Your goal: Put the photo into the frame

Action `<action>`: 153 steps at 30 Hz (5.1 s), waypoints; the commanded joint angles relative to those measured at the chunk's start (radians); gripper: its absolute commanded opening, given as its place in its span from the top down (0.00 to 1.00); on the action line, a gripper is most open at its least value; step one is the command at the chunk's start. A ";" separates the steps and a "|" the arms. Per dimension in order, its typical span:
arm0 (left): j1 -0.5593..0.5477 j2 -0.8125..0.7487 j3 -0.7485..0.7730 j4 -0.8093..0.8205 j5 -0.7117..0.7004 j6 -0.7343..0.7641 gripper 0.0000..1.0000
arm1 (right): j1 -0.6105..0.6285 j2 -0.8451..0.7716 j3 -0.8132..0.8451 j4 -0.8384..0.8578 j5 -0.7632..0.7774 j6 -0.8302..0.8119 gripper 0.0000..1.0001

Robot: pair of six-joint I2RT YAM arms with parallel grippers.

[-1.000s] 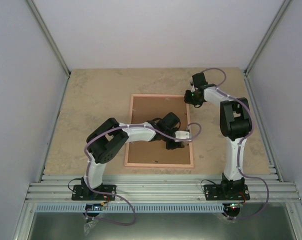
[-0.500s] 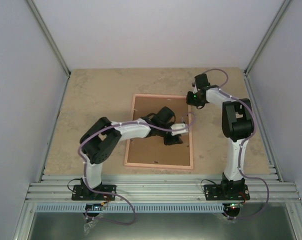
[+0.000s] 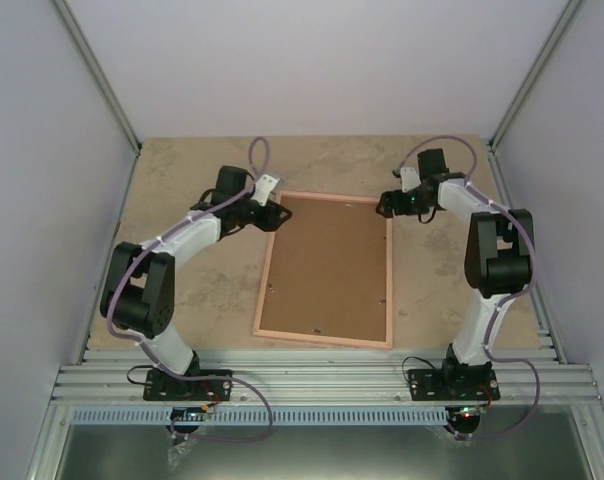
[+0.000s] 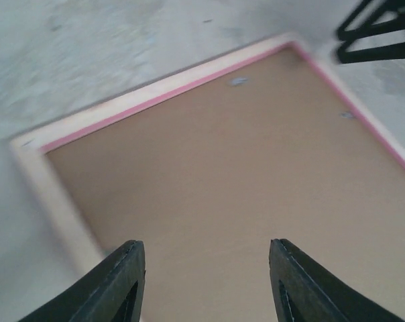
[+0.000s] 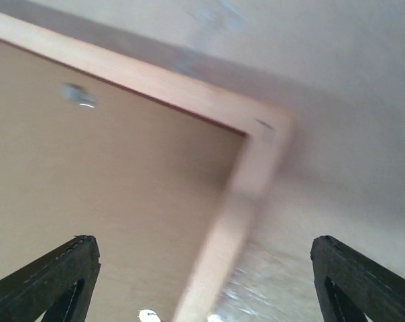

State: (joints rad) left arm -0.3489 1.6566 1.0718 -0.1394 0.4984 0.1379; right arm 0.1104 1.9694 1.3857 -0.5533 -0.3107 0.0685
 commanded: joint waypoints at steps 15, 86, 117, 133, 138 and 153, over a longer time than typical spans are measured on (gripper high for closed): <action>0.231 0.300 0.136 -0.099 0.135 -0.207 0.55 | 0.336 0.299 0.374 0.075 -0.406 -0.495 0.36; 0.152 0.271 -0.131 0.036 -0.034 -0.367 0.72 | 0.844 0.092 -0.314 0.464 -0.236 -0.544 0.87; 0.084 -0.270 -0.247 -0.280 0.231 0.502 0.28 | 0.449 -0.288 -0.356 0.010 -0.355 -0.661 0.69; -0.489 -0.267 -0.444 -0.157 -0.019 0.844 0.32 | 0.442 -0.032 -0.453 0.011 -0.097 -0.837 0.79; -0.540 -0.206 -0.424 -0.181 -0.064 0.906 0.36 | 0.437 -0.040 -0.470 0.024 -0.093 -0.852 0.79; -0.570 -0.123 -0.388 -0.262 -0.108 0.978 0.38 | 0.437 -0.060 -0.492 0.034 -0.108 -0.843 0.80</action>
State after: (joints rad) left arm -0.9028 1.4944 0.6537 -0.3199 0.3824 1.0378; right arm 0.5591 1.8191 0.9543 -0.5083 -0.6773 -0.7670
